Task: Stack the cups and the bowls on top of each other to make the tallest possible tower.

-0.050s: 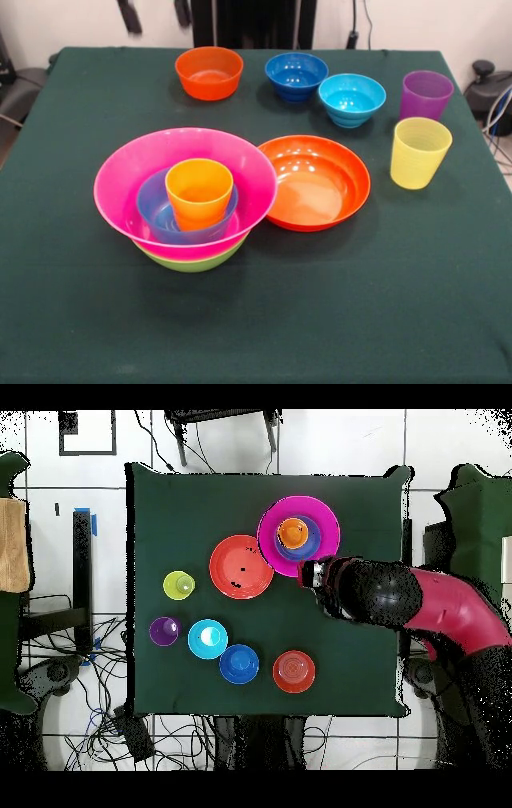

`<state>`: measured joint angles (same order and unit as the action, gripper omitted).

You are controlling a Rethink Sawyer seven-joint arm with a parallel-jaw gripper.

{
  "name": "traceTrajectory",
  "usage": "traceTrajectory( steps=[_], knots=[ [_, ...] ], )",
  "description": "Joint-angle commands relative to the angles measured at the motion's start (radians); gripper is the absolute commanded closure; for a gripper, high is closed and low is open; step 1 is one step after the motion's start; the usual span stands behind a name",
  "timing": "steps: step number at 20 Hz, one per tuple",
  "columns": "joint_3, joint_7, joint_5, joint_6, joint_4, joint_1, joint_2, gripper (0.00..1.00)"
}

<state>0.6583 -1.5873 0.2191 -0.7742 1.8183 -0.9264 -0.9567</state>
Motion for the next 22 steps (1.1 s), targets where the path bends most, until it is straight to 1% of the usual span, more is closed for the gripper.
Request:
traceTrajectory(
  steps=[1, 4, 6, 7, 9, 13, 18, 20, 22],
  knots=[
    [0.029, -0.013, -0.112, -0.178, 0.166, 0.082, -0.231, 0.0],
    [-0.021, -0.145, -0.054, -0.038, 0.185, 0.17, -0.169, 0.0],
    [-0.066, -0.212, -0.007, 0.058, 0.187, 0.219, -0.109, 0.0],
    [-0.089, -0.23, 0.016, 0.101, 0.18, 0.243, -0.082, 0.0],
    [-0.127, -0.255, 0.035, 0.156, 0.174, 0.277, -0.049, 0.0],
    [-0.194, -0.279, 0.067, 0.244, 0.157, 0.339, 0.002, 0.0],
    [-0.245, -0.281, 0.048, 0.252, 0.117, 0.378, 0.075, 0.0],
    [-0.286, -0.305, 0.072, 0.278, 0.098, 0.414, 0.101, 0.0],
    [-0.325, -0.328, 0.093, 0.324, 0.089, 0.445, 0.119, 0.0]
  ],
)
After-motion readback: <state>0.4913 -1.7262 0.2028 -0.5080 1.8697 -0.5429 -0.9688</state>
